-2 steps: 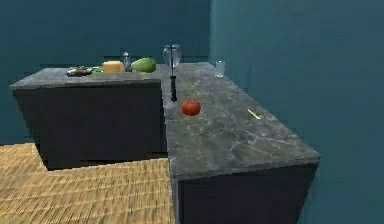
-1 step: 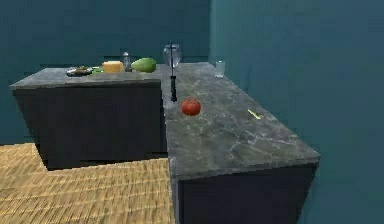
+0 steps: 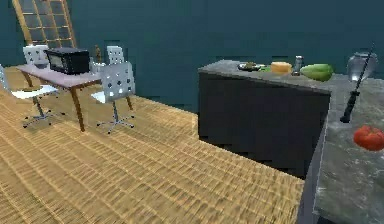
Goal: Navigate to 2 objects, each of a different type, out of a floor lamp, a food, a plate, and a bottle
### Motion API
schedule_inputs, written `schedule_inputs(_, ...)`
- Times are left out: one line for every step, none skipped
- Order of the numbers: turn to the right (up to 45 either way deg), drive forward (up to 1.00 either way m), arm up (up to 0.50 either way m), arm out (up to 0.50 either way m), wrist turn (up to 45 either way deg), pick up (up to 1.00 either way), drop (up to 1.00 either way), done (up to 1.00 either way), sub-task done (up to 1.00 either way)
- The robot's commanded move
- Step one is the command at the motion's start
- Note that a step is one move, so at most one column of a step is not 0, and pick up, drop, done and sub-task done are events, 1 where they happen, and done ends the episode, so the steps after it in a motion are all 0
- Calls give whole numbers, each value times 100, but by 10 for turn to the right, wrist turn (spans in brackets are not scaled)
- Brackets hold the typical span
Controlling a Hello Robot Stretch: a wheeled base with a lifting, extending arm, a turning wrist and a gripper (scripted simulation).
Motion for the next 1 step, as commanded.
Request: schedule_inputs(-270, 0, 0, 0, 0, 0, 0, 0, 0)
